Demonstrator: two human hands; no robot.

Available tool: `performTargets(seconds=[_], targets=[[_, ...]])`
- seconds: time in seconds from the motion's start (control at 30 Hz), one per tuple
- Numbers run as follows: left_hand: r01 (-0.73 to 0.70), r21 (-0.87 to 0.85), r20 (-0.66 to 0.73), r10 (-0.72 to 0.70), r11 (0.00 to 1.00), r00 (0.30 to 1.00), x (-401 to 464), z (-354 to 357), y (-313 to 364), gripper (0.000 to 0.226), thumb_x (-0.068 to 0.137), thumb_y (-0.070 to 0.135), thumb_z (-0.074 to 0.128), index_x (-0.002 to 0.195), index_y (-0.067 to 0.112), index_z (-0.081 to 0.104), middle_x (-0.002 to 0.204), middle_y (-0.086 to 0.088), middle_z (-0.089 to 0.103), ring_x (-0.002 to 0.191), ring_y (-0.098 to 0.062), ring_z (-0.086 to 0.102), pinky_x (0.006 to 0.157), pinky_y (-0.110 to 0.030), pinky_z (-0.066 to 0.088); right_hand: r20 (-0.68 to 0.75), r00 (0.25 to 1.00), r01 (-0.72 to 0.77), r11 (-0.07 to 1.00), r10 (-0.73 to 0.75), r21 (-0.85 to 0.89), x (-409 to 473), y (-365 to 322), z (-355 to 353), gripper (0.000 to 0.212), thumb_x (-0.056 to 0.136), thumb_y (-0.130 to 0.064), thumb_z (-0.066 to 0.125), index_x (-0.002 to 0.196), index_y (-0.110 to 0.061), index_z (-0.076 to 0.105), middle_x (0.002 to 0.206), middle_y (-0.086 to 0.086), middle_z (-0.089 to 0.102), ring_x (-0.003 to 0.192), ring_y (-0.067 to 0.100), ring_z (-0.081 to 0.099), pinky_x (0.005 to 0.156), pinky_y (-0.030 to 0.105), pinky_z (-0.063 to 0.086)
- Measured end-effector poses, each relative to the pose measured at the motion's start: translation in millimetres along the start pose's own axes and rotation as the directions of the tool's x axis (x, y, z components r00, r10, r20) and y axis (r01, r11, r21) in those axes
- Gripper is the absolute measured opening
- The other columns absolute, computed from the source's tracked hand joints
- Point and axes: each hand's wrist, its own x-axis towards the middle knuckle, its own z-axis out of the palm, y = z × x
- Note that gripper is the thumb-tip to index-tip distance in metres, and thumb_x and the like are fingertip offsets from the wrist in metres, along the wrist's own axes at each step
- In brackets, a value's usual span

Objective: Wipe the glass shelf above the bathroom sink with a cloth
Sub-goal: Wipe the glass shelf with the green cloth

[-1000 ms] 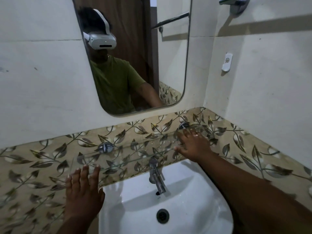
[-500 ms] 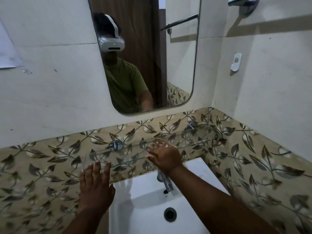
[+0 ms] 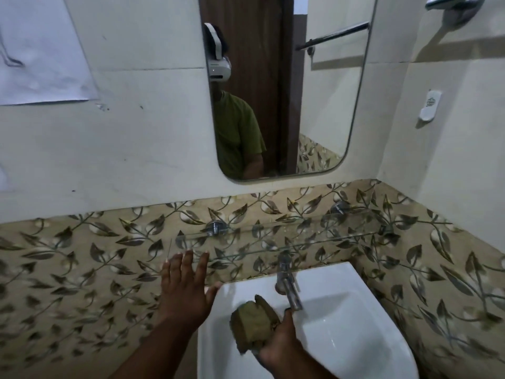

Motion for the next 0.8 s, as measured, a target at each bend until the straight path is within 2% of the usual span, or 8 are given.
performTargets(seconds=[0.1,0.2,0.33,0.43,0.5,0.6,0.73,0.8], targets=[[-0.001,-0.012,-0.020,0.001,1.000,1.000,-1,-1,-4,0.080,0.095,0.073,0.023,0.154,0.021,0.038,0.154,-0.025,0.042,0.141,-0.047,0.037,0.122,-0.052,0.005,0.017,0.999,-0.037,0.995,0.035,0.096,10,23,37,0.098,0.091,-0.081,0.021,0.122,-0.002,0.069,0.122,0.034,0.065,0.117,0.051,0.058,0.098,0.060,0.047],[-0.006,-0.035,-0.001,0.006,0.999,1.000,-1,-2,-8,0.081,0.095,0.074,0.021,0.153,0.021,0.039,0.152,-0.025,0.045,0.139,-0.048,0.041,0.120,-0.053,0.012,0.143,0.987,-0.091,0.989,0.074,0.113,8,34,92,0.103,0.088,-0.084,0.020,0.127,0.000,0.064,0.127,0.033,0.063,0.117,0.048,0.058,0.079,0.045,0.053],[-0.012,-0.060,0.040,0.015,0.998,0.999,2,-2,-12,0.078,0.097,0.071,0.017,0.151,0.021,0.043,0.149,-0.024,0.051,0.136,-0.047,0.047,0.114,-0.052,0.018,0.185,0.981,-0.079,0.986,0.051,0.146,16,40,145,0.094,0.093,-0.077,0.020,0.141,-0.002,0.050,0.123,0.028,0.062,0.110,0.045,0.055,0.083,0.052,0.044],[-0.023,-0.076,0.045,0.027,0.997,0.999,3,-10,-14,0.083,0.096,0.075,0.010,0.151,0.023,0.044,0.151,-0.023,0.049,0.140,-0.046,0.044,0.114,-0.050,0.015,0.145,0.989,-0.007,0.995,-0.007,0.096,27,47,161,0.081,0.098,-0.069,0.017,0.143,-0.009,0.045,0.111,0.021,0.060,0.100,0.039,0.054,0.080,0.045,0.043],[-0.030,-0.089,0.041,0.034,0.996,0.999,3,-19,-14,0.089,0.092,0.079,0.003,0.154,0.026,0.040,0.156,-0.020,0.043,0.146,-0.043,0.035,0.117,-0.047,0.007,0.116,0.992,0.043,0.999,-0.045,0.021,35,53,165,0.084,0.098,-0.070,0.018,0.146,-0.007,0.044,0.114,0.019,0.060,0.112,0.039,0.054,0.095,0.047,0.043],[-0.033,-0.063,0.080,0.038,0.997,0.996,1,-25,-14,0.082,0.096,0.076,0.010,0.151,0.026,0.045,0.149,-0.019,0.052,0.139,-0.042,0.047,0.114,-0.045,0.012,0.112,0.994,0.014,0.999,-0.009,-0.040,46,58,167,0.090,0.093,-0.076,0.024,0.143,-0.005,0.048,0.123,0.021,0.059,0.129,0.042,0.046,0.116,0.052,0.027],[-0.026,-0.043,0.082,0.030,0.999,0.996,-1,-25,-16,0.076,0.097,0.073,0.015,0.149,0.026,0.046,0.144,-0.018,0.057,0.133,-0.040,0.054,0.112,-0.045,0.019,0.179,0.982,-0.050,0.999,0.051,-0.007,32,49,168,0.090,0.091,-0.078,0.028,0.126,0.000,0.057,0.124,0.026,0.059,0.111,0.043,0.054,0.089,0.051,0.044],[-0.027,-0.050,0.068,0.031,0.998,0.997,-1,-24,-15,0.074,0.097,0.071,0.016,0.150,0.028,0.044,0.144,-0.017,0.057,0.132,-0.040,0.054,0.111,-0.045,0.020,0.208,0.977,-0.045,0.998,0.051,-0.035,34,40,161,0.093,0.090,-0.077,0.032,0.126,0.004,0.061,0.130,0.031,0.060,0.118,0.047,0.054,0.091,0.055,0.046]])
